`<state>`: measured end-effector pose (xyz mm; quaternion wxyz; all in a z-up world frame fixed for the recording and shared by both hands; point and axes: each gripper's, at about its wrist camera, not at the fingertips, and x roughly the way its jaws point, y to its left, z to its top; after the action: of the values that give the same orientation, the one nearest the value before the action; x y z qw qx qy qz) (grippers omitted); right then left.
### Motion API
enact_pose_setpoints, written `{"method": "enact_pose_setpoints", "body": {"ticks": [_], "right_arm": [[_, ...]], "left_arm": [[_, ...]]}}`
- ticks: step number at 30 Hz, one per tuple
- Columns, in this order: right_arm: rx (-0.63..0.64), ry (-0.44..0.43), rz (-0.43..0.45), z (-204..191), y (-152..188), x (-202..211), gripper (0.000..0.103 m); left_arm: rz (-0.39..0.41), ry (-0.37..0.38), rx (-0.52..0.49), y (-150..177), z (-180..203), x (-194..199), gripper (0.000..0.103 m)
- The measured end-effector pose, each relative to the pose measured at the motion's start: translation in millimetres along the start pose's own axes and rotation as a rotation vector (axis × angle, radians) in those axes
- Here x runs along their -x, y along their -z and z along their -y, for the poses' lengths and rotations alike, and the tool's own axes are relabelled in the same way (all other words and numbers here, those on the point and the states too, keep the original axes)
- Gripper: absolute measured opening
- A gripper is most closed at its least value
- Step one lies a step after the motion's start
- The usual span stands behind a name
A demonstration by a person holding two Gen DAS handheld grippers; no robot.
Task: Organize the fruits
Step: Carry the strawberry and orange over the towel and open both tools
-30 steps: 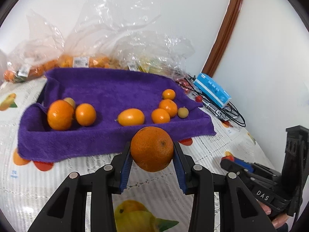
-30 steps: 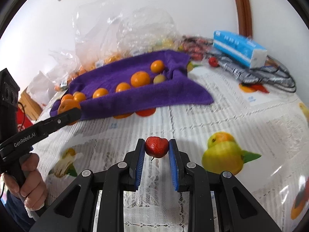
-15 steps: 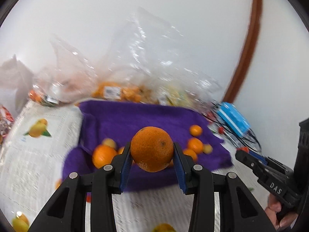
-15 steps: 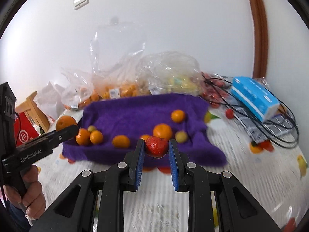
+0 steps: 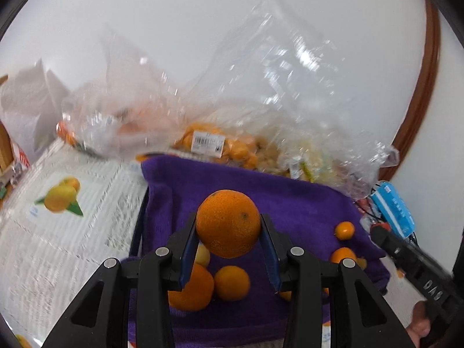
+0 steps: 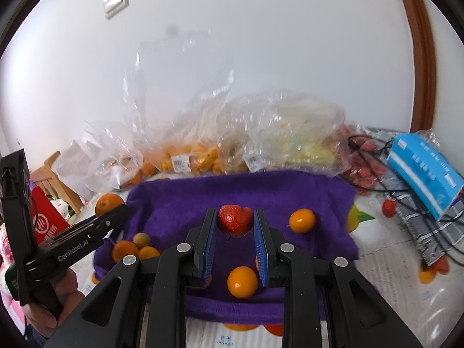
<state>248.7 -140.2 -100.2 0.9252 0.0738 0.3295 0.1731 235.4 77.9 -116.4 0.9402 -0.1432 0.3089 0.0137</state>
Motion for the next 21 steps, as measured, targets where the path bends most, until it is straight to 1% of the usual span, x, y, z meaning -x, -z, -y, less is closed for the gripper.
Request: {"method": "enact_pose_setpoints", "body": {"ticks": [2, 4, 6, 8, 12, 14, 16, 18, 21], "right_arm": [[-0.015, -0.001, -0.04, 3.1, 11.4, -17.8, 0.025], [-0.017, -0.008, -0.086, 4.4, 16.8, -30.0, 0.025], [-0.045, -0.025, -0.109, 7.6, 19.9, -38.0, 0.025], [-0.057, -0.043, -0.114, 9.1, 22.3, -40.6, 0.025], [-0.038, -0.023, -0.101, 8.0, 25.0, -40.7, 0.025], [-0.039, -0.031, -0.102, 8.5, 26.2, -42.7, 0.025], [-0.032, -0.021, -0.104, 7.4, 27.1, -45.2, 0.025], [-0.028, -0.013, -0.11, 7.1, 27.9, -47.0, 0.025], [-0.045, -0.047, -0.137, 7.4, 28.6, -50.4, 0.025]], "left_arm": [[-0.011, -0.024, -0.007, 6.6, -1.5, -7.5, 0.038], [-0.007, -0.025, -0.021, 9.9, -1.5, -12.0, 0.038], [-0.011, -0.035, -0.042, 13.7, 1.1, -16.6, 0.038], [-0.011, -0.035, -0.063, 15.7, 4.2, -16.9, 0.038], [0.007, -0.025, -0.093, 17.1, 9.6, -15.2, 0.038], [0.004, -0.009, -0.091, 17.9, 9.8, -16.4, 0.038], [-0.009, -0.001, -0.087, 17.0, 9.9, -20.2, 0.039], [-0.019, -0.006, -0.08, 16.5, 8.9, -22.6, 0.039], [-0.014, -0.004, -0.066, 15.3, 6.1, -22.5, 0.039]]}}
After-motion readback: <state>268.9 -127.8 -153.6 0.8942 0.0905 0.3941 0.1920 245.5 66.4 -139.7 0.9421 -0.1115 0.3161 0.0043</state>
